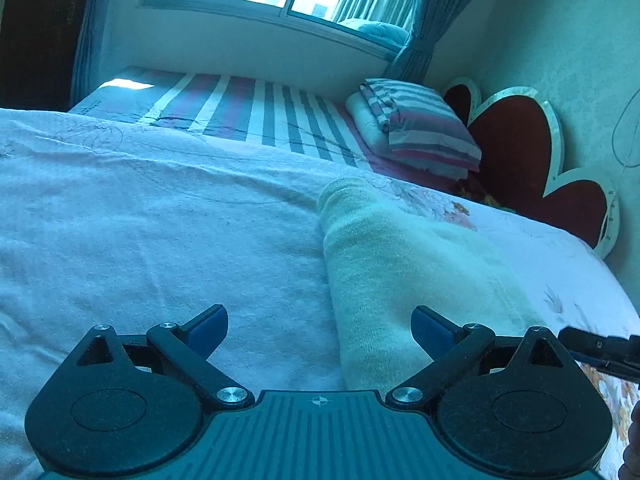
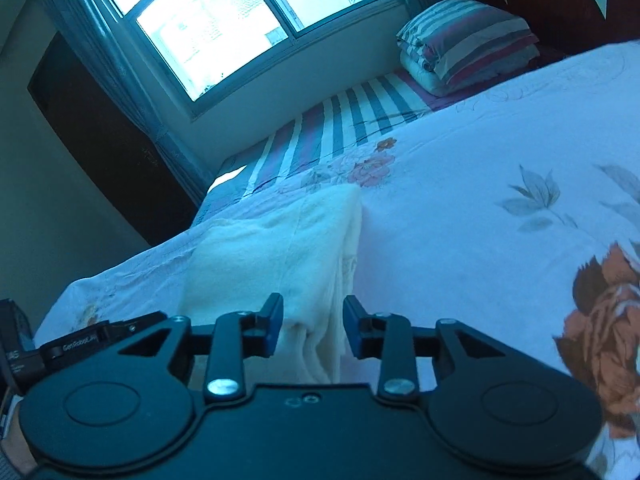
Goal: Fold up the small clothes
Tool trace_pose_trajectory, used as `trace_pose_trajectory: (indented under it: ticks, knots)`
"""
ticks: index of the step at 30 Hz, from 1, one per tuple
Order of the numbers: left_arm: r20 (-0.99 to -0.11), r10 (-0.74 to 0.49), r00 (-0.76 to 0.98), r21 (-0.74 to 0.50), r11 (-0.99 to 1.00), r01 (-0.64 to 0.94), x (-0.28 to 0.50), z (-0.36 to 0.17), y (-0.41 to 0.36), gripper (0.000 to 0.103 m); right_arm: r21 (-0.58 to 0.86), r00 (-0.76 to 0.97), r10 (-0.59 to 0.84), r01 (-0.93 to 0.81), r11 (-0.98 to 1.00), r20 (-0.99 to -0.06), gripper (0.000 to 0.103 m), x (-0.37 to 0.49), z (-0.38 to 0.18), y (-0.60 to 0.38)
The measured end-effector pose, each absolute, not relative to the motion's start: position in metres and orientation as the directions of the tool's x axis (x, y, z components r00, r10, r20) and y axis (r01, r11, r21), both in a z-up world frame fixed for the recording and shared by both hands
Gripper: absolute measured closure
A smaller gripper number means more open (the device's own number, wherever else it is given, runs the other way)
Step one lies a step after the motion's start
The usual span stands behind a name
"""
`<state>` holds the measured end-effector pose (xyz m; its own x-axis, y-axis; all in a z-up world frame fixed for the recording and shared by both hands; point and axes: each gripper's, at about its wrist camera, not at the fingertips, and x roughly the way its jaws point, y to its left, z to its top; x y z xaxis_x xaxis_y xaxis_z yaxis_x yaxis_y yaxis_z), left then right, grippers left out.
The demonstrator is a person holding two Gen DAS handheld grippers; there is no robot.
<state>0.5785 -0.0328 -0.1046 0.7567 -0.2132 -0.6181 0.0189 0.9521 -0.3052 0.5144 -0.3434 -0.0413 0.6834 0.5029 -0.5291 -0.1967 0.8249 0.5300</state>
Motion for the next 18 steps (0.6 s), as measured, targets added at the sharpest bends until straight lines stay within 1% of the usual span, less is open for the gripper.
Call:
trace_pose_trajectory:
  ticks: [1, 3, 5, 8, 13, 14, 15, 16, 18]
  knots:
    - [-0.626, -0.21, 0.751, -0.294, 0.956, 0.023, 0.578, -0.106, -0.034, 0.005, 0.547, 0.668, 0.514, -0.187, 0.816, -0.538, 0.078, 0.505, -0.046, -0.346]
    - [-0.634, -0.199, 0.747, -0.283, 0.959, 0.016, 0.573, -0.107, -0.036, 0.005, 0.559, 0.655, 0.519, -0.174, 0.811, -0.549, 0.078, 0.485, -0.051, -0.346]
    - [-0.616, -0.204, 0.761, -0.317, 0.948, -0.002, 0.558, -0.106, -0.033, 0.005, 0.578, 0.656, 0.522, -0.157, 0.801, -0.545, 0.079, 0.466, -0.053, -0.346]
    - [-0.614, -0.207, 0.762, -0.334, 0.942, -0.013, 0.524, -0.106, -0.03, 0.005, 0.609, 0.661, 0.517, -0.112, 0.785, -0.544, 0.079, 0.442, -0.056, -0.351]
    - [-0.645, -0.178, 0.743, -0.357, 0.93, -0.088, 0.466, -0.121, -0.025, 0.005, 0.676, 0.645, 0.544, -0.058, 0.735, -0.536, 0.079, 0.429, -0.067, -0.354]
    - [-0.645, -0.173, 0.744, -0.357, 0.929, -0.094, 0.458, -0.124, -0.024, 0.006, 0.689, 0.643, 0.551, -0.051, 0.723, -0.532, 0.079, 0.429, -0.068, -0.354]
    - [-0.645, -0.168, 0.745, -0.348, 0.933, -0.091, 0.452, -0.125, -0.024, 0.012, 0.696, 0.642, 0.556, -0.048, 0.716, -0.528, 0.079, 0.43, -0.068, -0.354]
    - [-0.649, -0.159, 0.744, -0.328, 0.941, -0.085, 0.449, -0.125, -0.025, 0.015, 0.697, 0.643, 0.558, -0.051, 0.715, -0.525, 0.079, 0.429, -0.068, -0.354]
    - [-0.657, -0.164, 0.736, -0.299, 0.953, -0.055, 0.448, -0.123, -0.029, 0.016, 0.71, 0.642, 0.562, -0.04, 0.703, -0.521, 0.079, 0.431, -0.069, -0.353]
